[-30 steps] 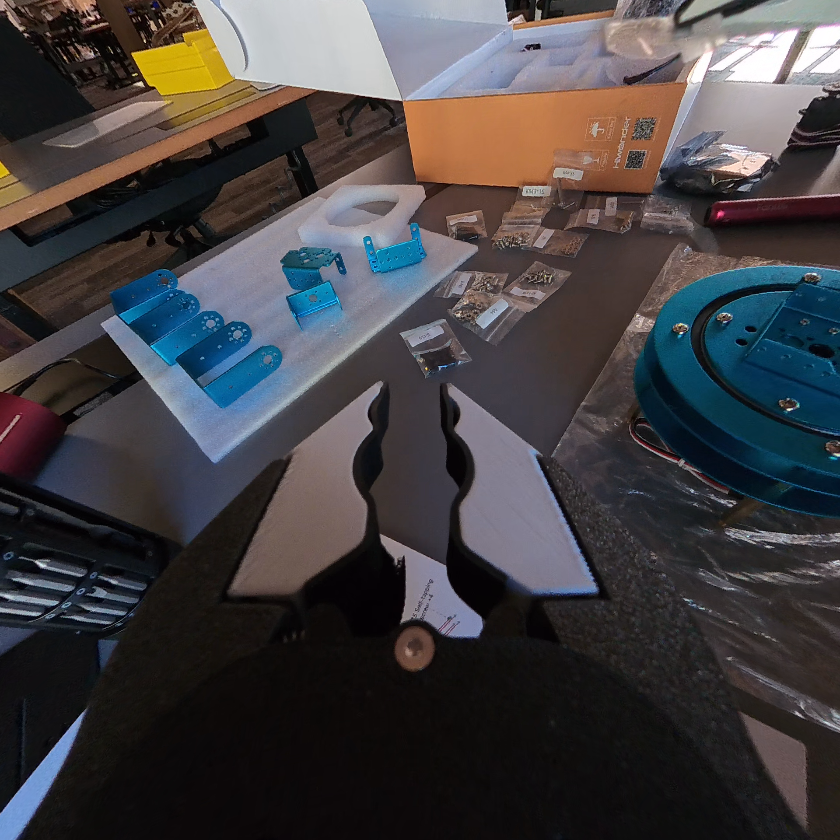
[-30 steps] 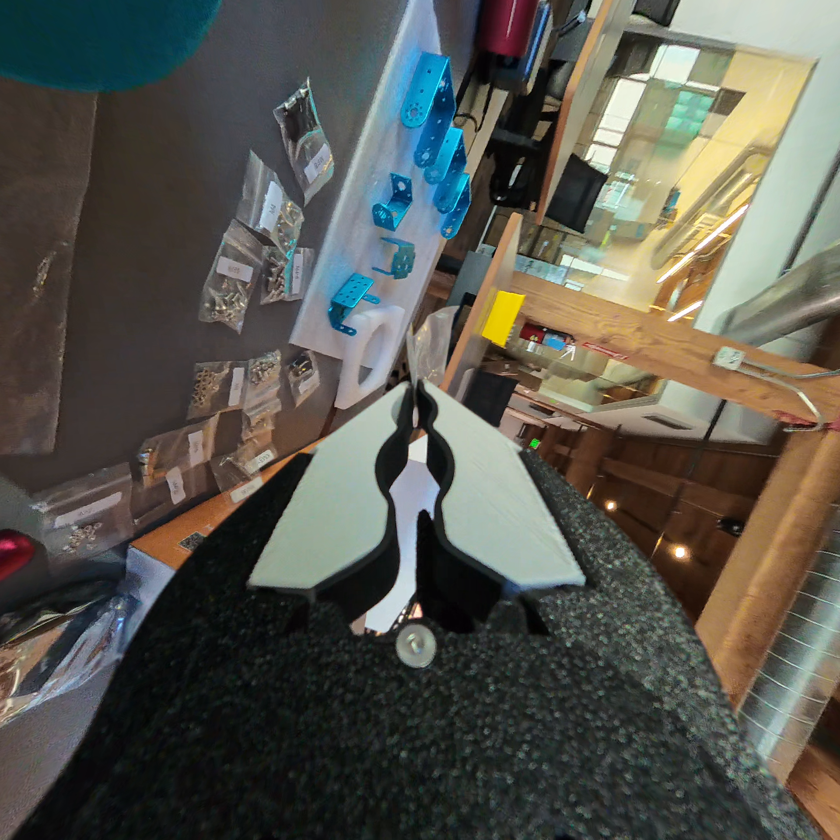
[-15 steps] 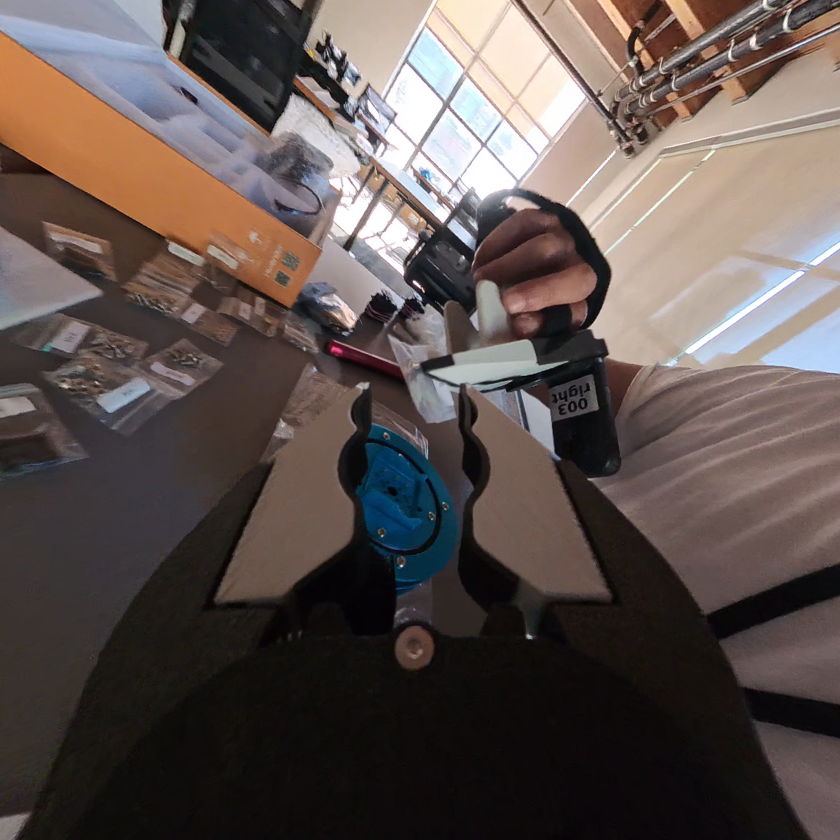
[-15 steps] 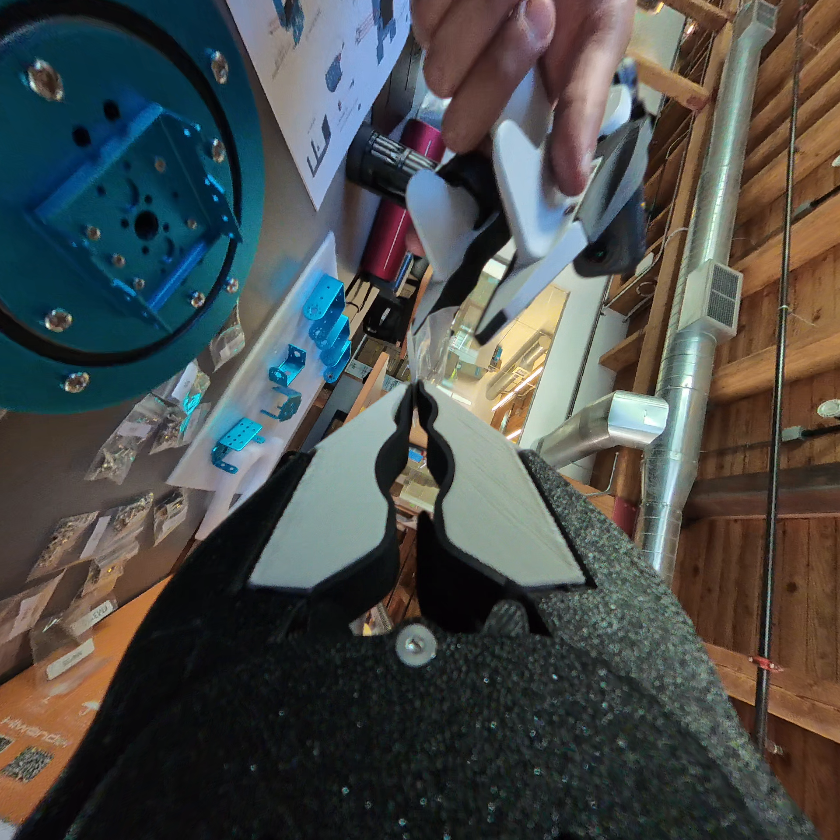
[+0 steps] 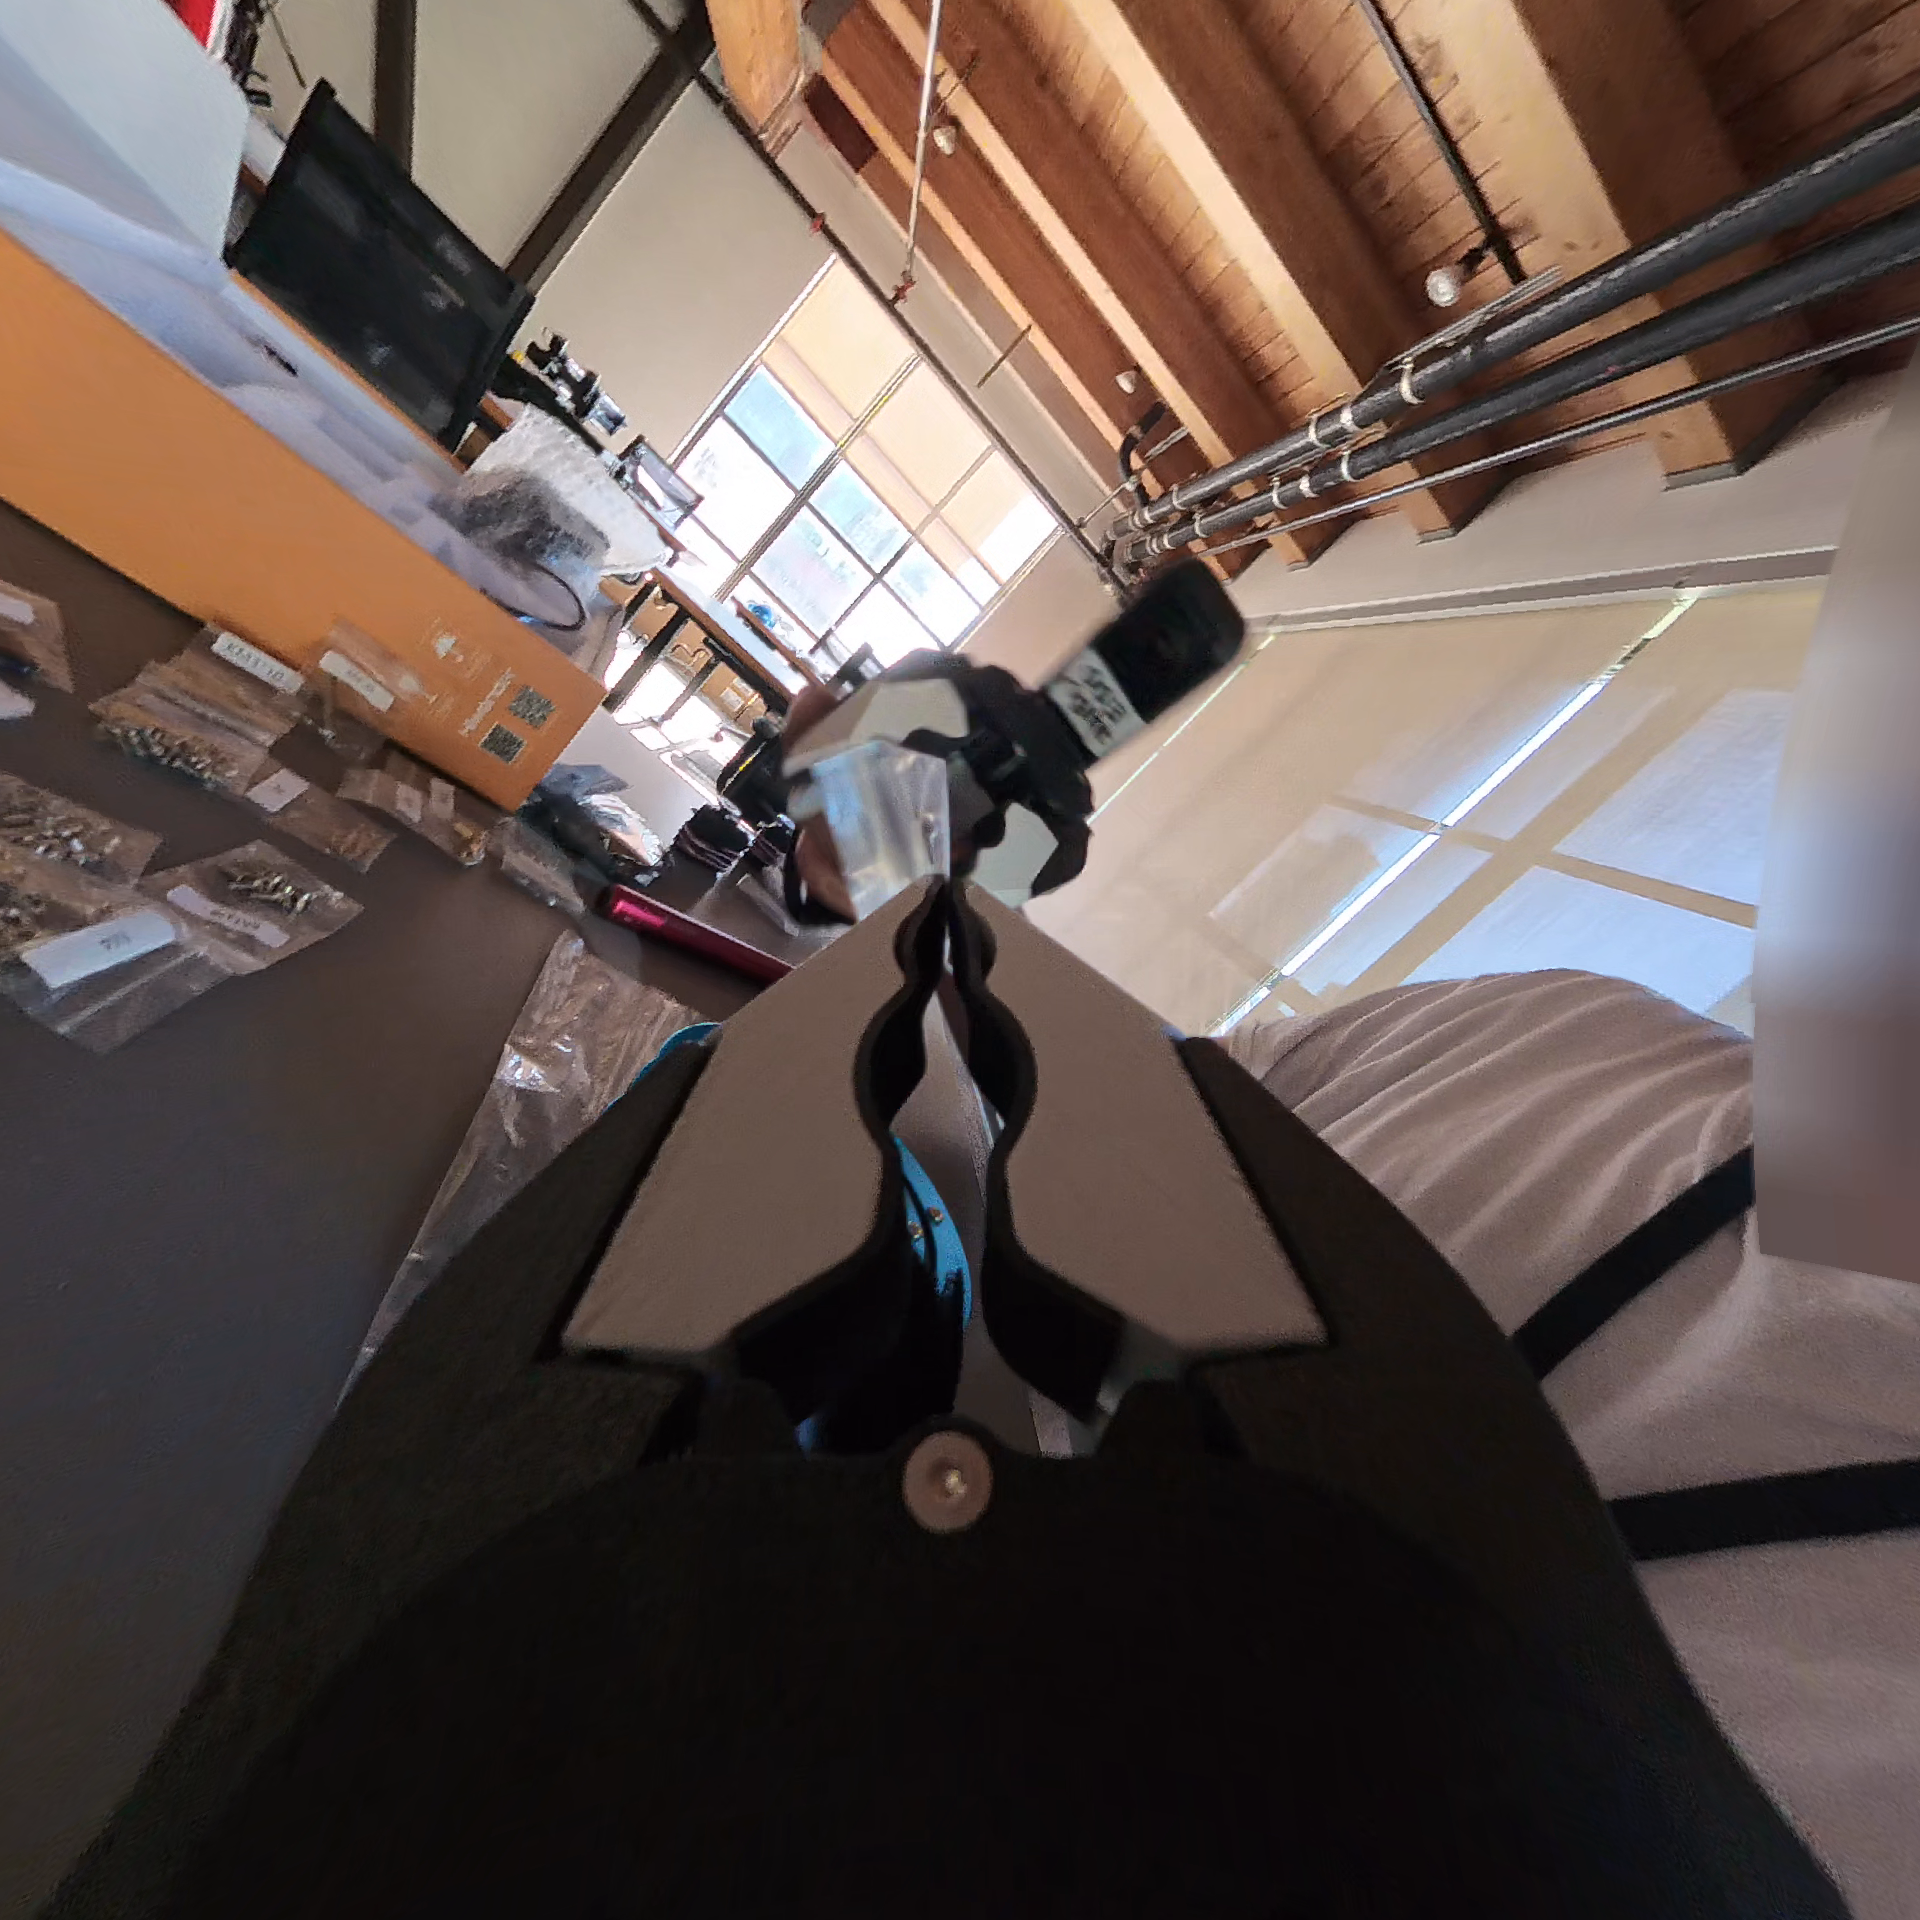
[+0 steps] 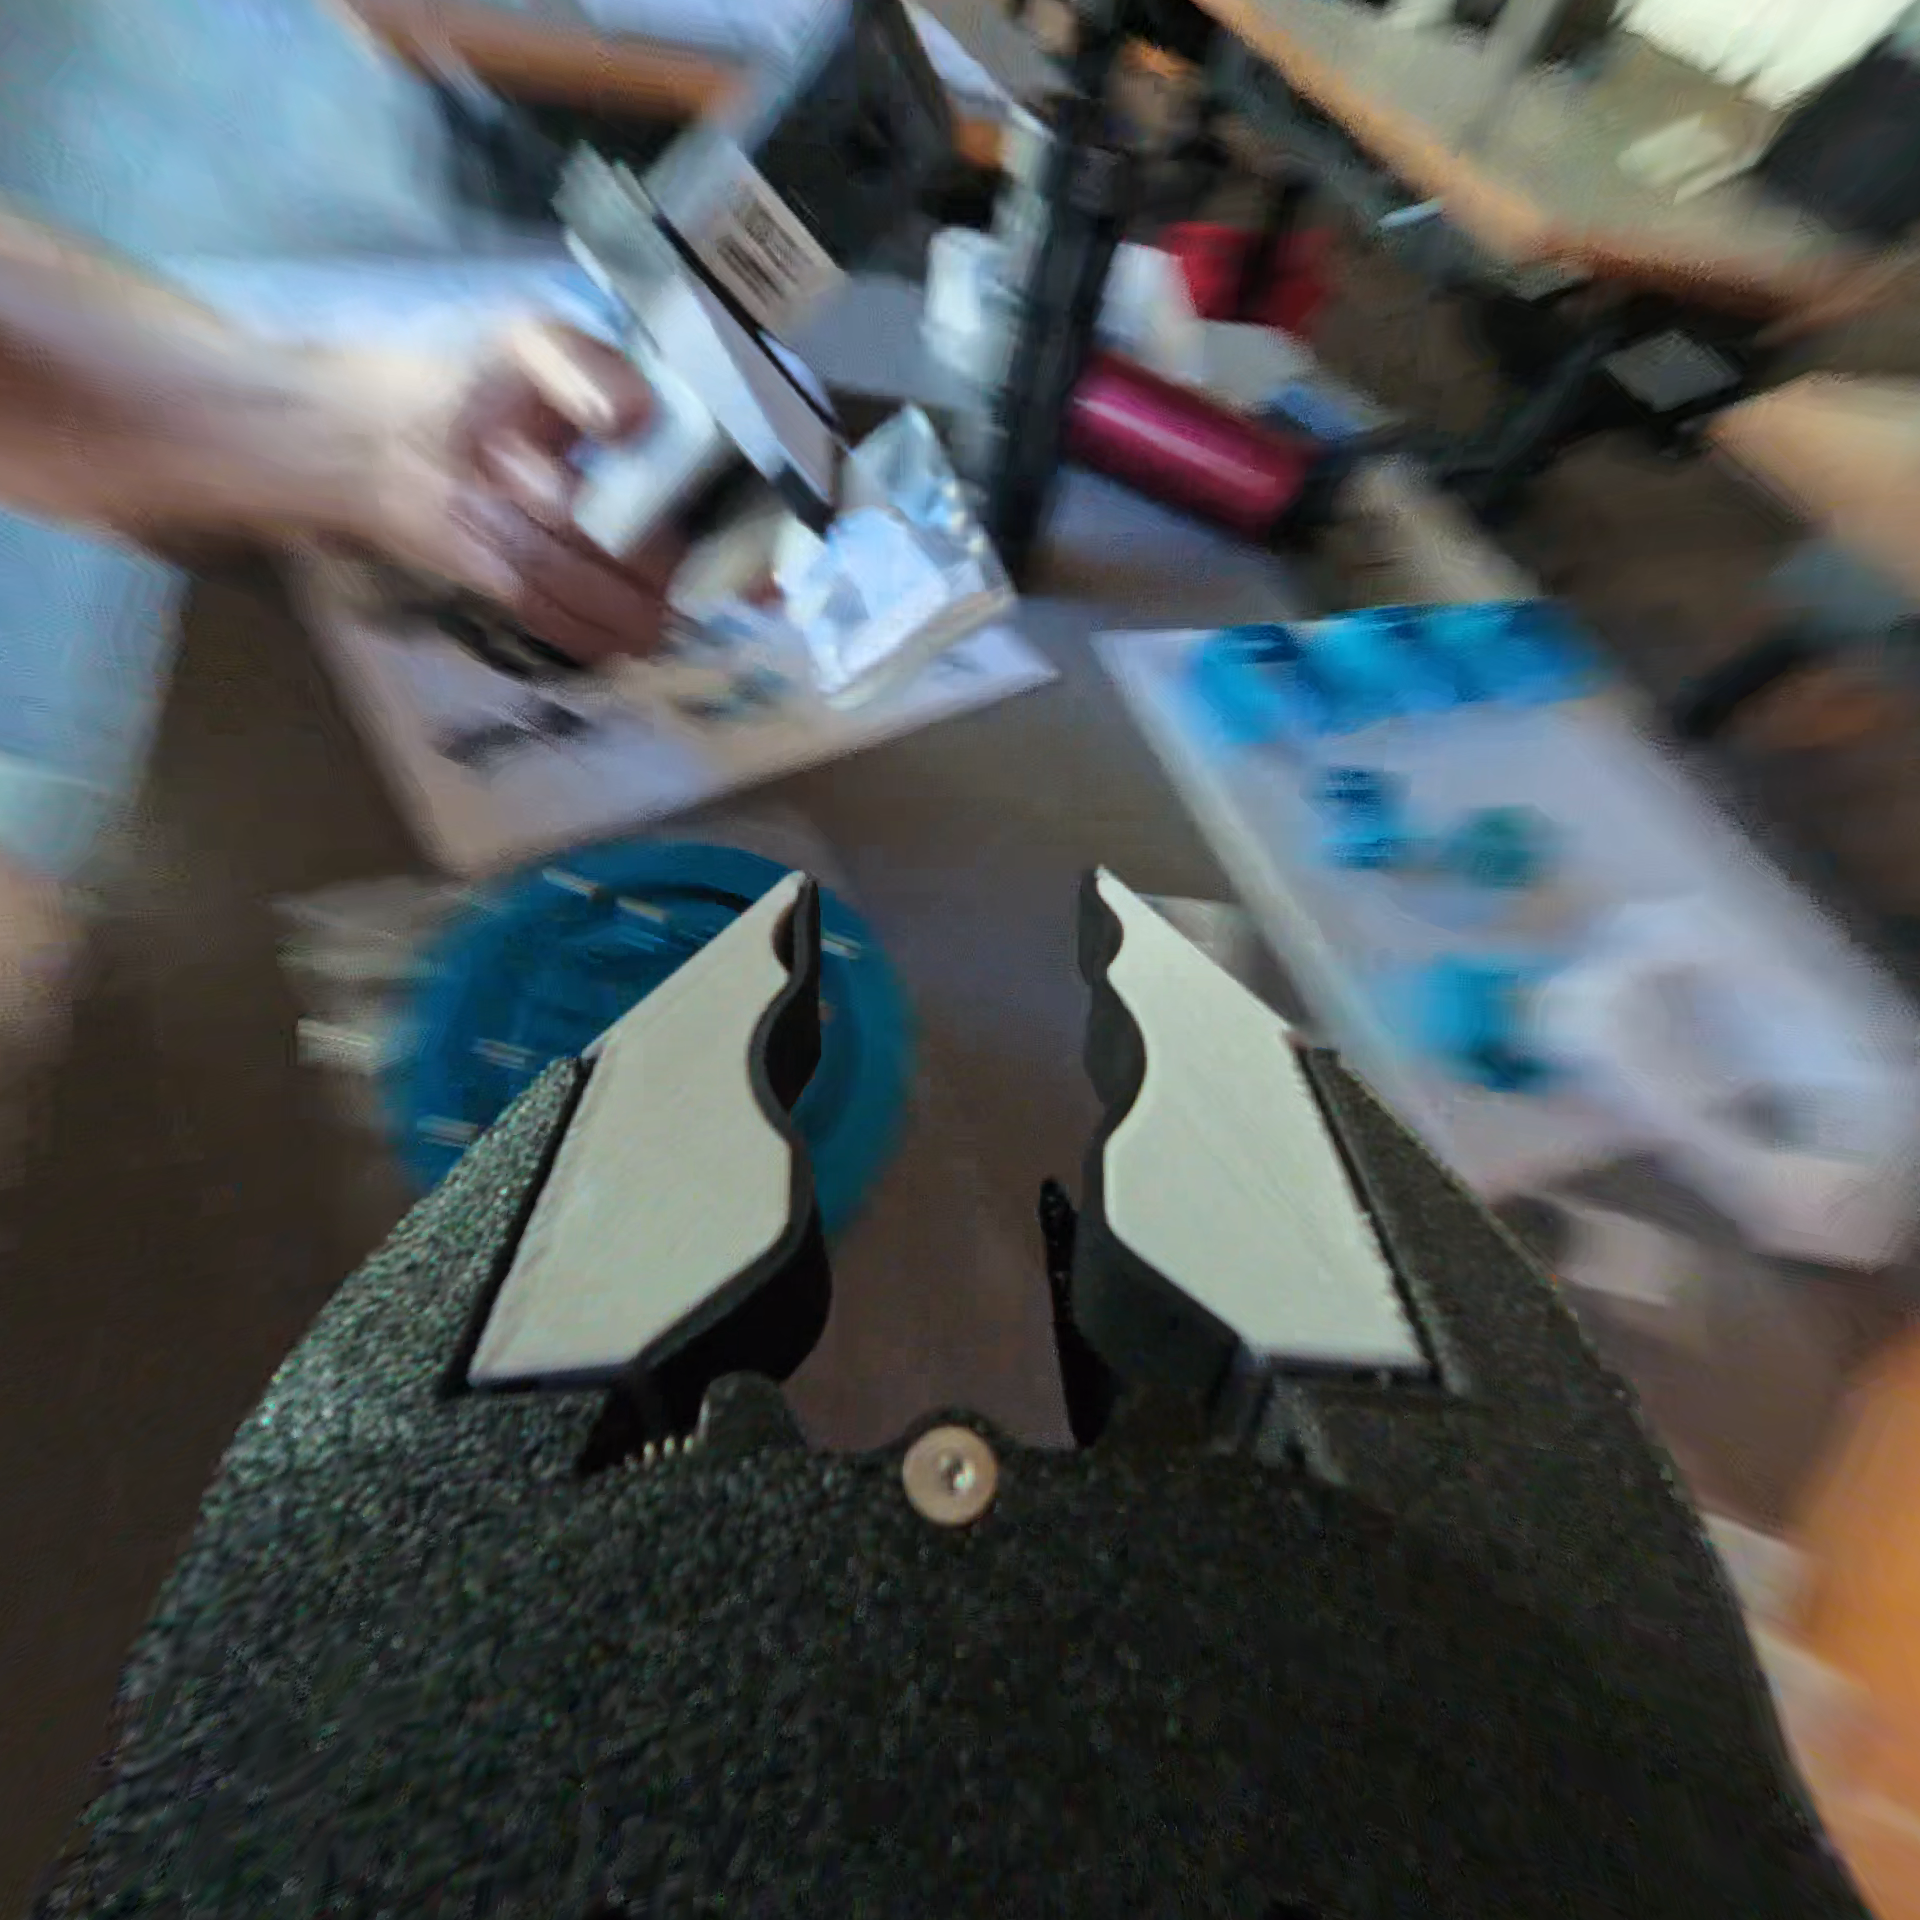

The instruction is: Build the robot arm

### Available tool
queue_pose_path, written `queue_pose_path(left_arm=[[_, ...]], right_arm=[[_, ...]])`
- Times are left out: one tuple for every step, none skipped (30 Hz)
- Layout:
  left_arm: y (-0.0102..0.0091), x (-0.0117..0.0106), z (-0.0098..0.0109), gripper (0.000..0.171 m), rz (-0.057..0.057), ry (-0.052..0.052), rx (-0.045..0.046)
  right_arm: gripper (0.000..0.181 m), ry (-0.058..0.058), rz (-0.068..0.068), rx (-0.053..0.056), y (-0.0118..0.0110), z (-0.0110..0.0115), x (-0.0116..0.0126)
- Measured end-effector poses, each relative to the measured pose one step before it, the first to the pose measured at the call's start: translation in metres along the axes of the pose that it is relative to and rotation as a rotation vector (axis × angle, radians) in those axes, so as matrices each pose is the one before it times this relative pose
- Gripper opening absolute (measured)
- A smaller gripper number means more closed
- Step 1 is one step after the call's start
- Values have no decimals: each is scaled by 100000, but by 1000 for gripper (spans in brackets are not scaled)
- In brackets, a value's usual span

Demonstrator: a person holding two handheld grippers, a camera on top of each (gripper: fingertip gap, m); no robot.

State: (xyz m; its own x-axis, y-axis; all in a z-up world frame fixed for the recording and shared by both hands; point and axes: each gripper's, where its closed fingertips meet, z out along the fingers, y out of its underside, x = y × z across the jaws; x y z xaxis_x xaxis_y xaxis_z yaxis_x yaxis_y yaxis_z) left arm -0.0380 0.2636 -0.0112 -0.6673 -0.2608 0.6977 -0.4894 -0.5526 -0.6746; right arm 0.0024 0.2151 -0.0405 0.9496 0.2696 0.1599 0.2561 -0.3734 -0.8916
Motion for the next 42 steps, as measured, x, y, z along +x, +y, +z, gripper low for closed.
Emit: queue_pose_path(left_arm=[[-67, 253, -69, 0, 951, 1358, 355], [-13, 400, -10, 0, 991, 2224, 145], [-14, 636, 12, 0, 633, 3625, 461], [13, 611, 62, 0, 408, 3306, 423], [91, 501, 99, 0, 675, 2542, -34], [202, 374, 137, 0, 1176, 1669, -668], [267, 317, 148, 0, 1555, 1318, -1031], [282, 405, 147, 0, 1219, 2088, -1117], [273, 399, 179, 0, 696, 2187, -1273], [207, 132, 195, 0, 719, 704, -1133], [166, -38, 161, 0, 710, -366, -1030], [153, -79, 90, 0, 547, -553, -1044], [73, -104, -20, 0, 543, -691, -502], [35, -143, -117, 0, 369, -1035, -143], [14, -210, -184, 0, 343, -1366, -40], [29, -226, -197, 0, 324, -1329, -323], [20, -195, -156, 0, 287, -1078, -273], [31, -152, -55, 0, 207, -769, -363], [148, -116, 73, 0, 363, -701, -860], [183, -79, 125, 0, 598, -594, -891], [154, -76, 103, 0, 581, -630, -588], [95, -184, 35, 0, 511, -1254, -400], [244, -490, 64, 0, 761, -3120, -1555], [373, -592, 108, 0, 1431, -3779, -2196], [286, -509, 108, 0, 1466, -3451, -1546], [92, -421, 65, 0, 890, -2962, -378], [-104, -693, -53, 10, 490, -4596, 578], [-235, -941, -164, 24, 253, -5861, 849], [-276, -897, -266, 25, 282, -5098, 748], [-291, -774, -329, 25, 882, -4282, 760], [-258, -787, -331, 25, 1688, -4626, 486], [-99, -924, -281, 25, 2575, -5735, -413], [98, -1113, -187, 25, 3643, -7107, -1628], [234, -1321, -130, 25, 4630, -8691, -2218], [324, -1452, -59, 25, 5283, -9681, -2348], [415, -1417, -1, 24, 5425, -9680, -2418], [426, -1238, 54, 24, 5129, -8669, -1927], [404, -863, 106, 23, 4198, -6519, -1328], [361, -411, 148, 22, 2753, -3621, -1099], [318, 18, 174, 22, 1211, -888, -996], [227, 240, 147, 22, 60, 668, -788], [126, 276, 111, 22, -270, 919, -293]], right_arm=[[51, -18207, 16234, 5791, -651, 191, -1608], [57, -16392, 14365, 7461, -986, 176, -1245], [54, -13502, 13838, 8701, -1225, 199, -890], [52, -8986, 9338, 5853, -856, 234, -419], [51, -3559, 2262, 3503, -502, 227, 26], [48, 320, -3189, 1690, -133, 302, 194], [44, 946, -2732, -703, 203, 465, 126], [44, 252, 148, -2710, 451, 650, 65], [43, -2639, 1919, -2521, 390, 670, -326], [40, -4625, 2328, -636, 157, 418, -571], [32, -3929, 2017, -181, 131, 213, -447], [24, -4106, 921, 454, 24, -10, -518], [19, -2166, 434, 1463, -111, -213, -303], [16, 296, 361, 888, -81, -349, 16], [13, 344, -238, 586, -34, -424, -44], [5, 641, -568, 1197, -129, -483, -50], [0, 1824, -615, 985, -120, -437, 111], [0, 2527, -579, -425, 58, -300, 220], [0, 2176, -1020, -1805, 229, -124, 163], [0, 2094, -464, -1860, 186, -85, 174], [0, 2441, -346, -895, -43, -179, 222], [0, 3212, -847, -682, -152, -331, 356], [0, 4521, -1190, -2792, 69, -286, 605], [0, 5057, -1722, -4221, 169, -219, 723], [0, 4035, -1875, -2924, -115, -223, 579], [0, 3763, -839, -3123, -233, -271, 617], [0, 6936, -1069, -4916, -224, -538, 1206], [0, 10496, -2478, -5835, -223, -942, 1930], [0, 13553, -2823, -7111, 47, -1175, 2796], [0, 14338, -2057, -9881, 725, -1103, 3446], [0, 10882, -179, -10489, 1149, -686, 3345], [0, 8806, 1059, -9673, 1219, -271, 3207], [0, 5673, 1590, -9323, 1229, 192, 2712], [0, 1670, 1682, -8047, 949, 549, 1960], [0, 1503, 2214, -7855, 707, 726, 1703], [0, -618, 2244, -7916, 482, 806, 1018], [0, -4110, -540, -6038, 50, 763, 79], [0, -5764, -2618, -4518, -155, 688, -443], [0, -4055, -2223, -6177, 105, 718, -145], [0, 449, -863, -7787, 403, 712, 652], [0, 388, 317, -7442, 354, 701, 719], [0, -3252, 1289, -5653, 141, 670, 139]])
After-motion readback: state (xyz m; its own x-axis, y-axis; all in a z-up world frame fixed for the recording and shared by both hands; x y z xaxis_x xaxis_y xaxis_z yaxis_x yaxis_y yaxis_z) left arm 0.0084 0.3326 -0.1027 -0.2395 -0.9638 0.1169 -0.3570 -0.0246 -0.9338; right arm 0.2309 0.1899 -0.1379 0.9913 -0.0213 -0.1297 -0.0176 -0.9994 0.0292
